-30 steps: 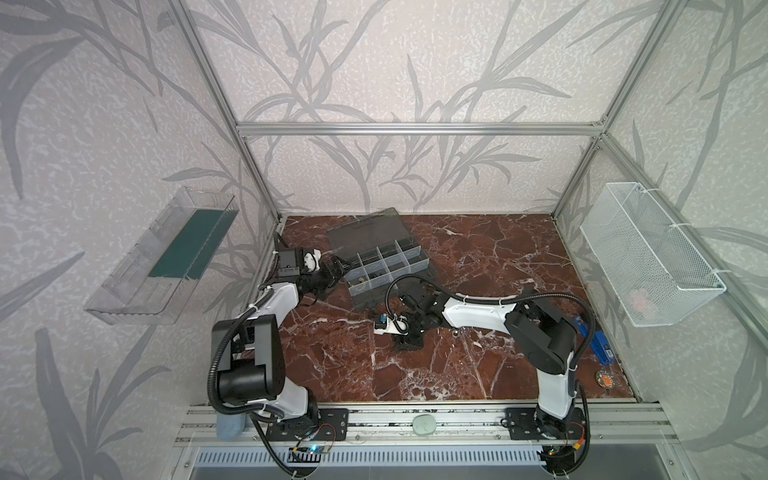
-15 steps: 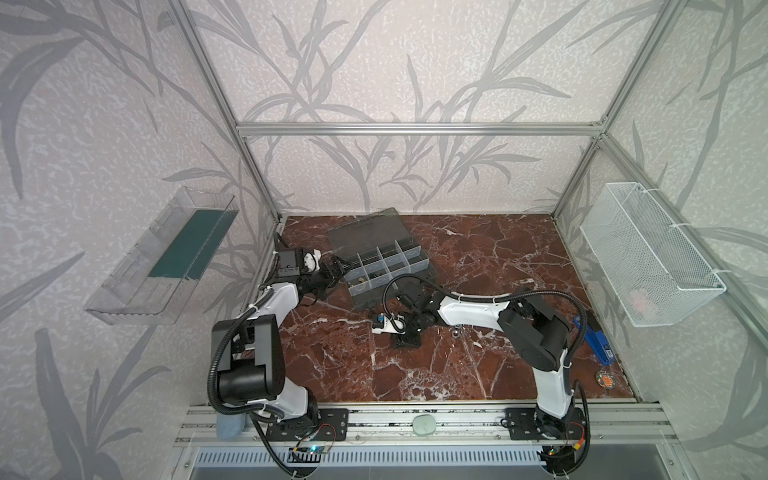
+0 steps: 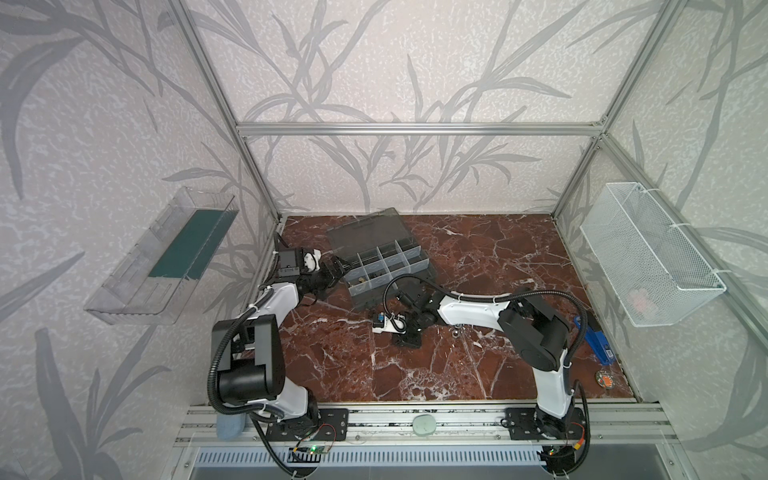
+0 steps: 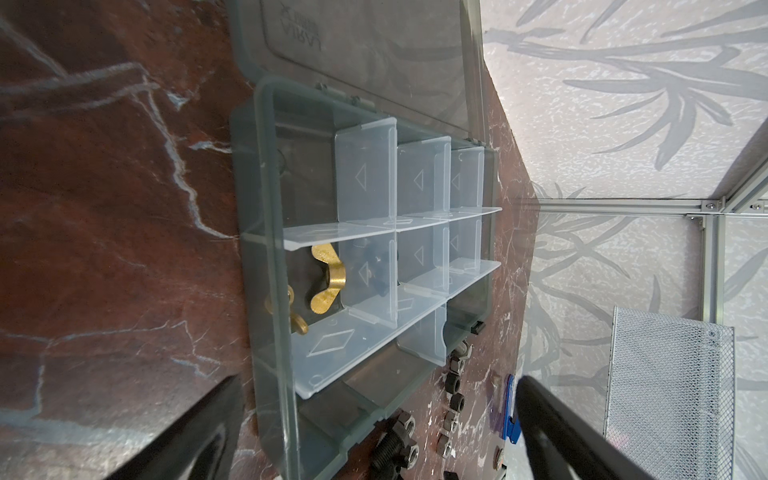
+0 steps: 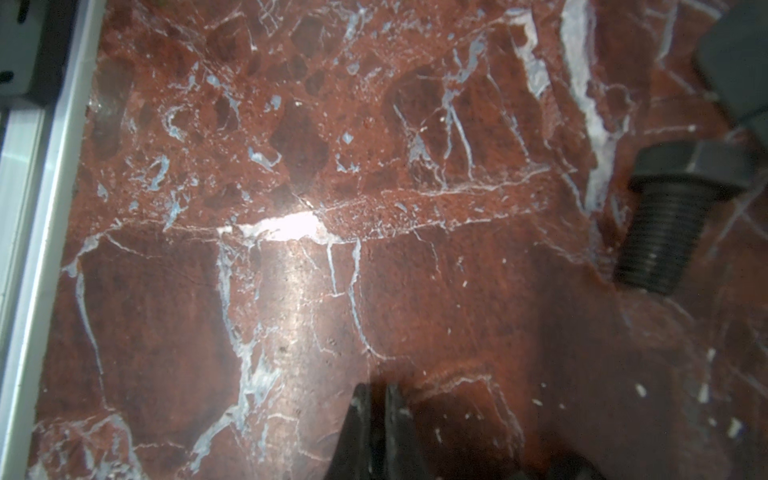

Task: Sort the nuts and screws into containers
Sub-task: 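Lower the right gripper and close it on the black wing nut, then lift the black wing nut and carry it over the organizer box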

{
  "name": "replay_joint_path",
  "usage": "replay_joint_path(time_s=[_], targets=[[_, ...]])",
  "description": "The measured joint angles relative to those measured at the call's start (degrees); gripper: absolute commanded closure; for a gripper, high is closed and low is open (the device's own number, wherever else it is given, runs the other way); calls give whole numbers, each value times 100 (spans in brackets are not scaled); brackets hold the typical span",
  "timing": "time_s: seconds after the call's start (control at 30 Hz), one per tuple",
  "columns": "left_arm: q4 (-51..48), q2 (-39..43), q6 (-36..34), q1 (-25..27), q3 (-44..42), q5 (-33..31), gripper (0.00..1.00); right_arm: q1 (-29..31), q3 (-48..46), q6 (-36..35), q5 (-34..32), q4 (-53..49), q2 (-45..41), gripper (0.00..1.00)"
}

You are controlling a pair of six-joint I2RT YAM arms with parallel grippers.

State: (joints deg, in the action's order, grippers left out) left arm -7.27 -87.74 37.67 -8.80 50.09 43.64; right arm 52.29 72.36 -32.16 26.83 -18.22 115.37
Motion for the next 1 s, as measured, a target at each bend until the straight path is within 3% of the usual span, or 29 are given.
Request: replay_joint_path(time_s=[0.37, 0.67, 1.0], targets=[[2, -13, -2, 0, 0, 0, 1, -240, 177, 396, 245, -48, -37, 100], [2, -13, -2, 0, 0, 0, 1, -721, 675, 1093, 520, 669, -227, 100], [0, -13, -2, 0, 0, 0, 1, -839, 1941, 1659, -15, 1554, 190, 100]])
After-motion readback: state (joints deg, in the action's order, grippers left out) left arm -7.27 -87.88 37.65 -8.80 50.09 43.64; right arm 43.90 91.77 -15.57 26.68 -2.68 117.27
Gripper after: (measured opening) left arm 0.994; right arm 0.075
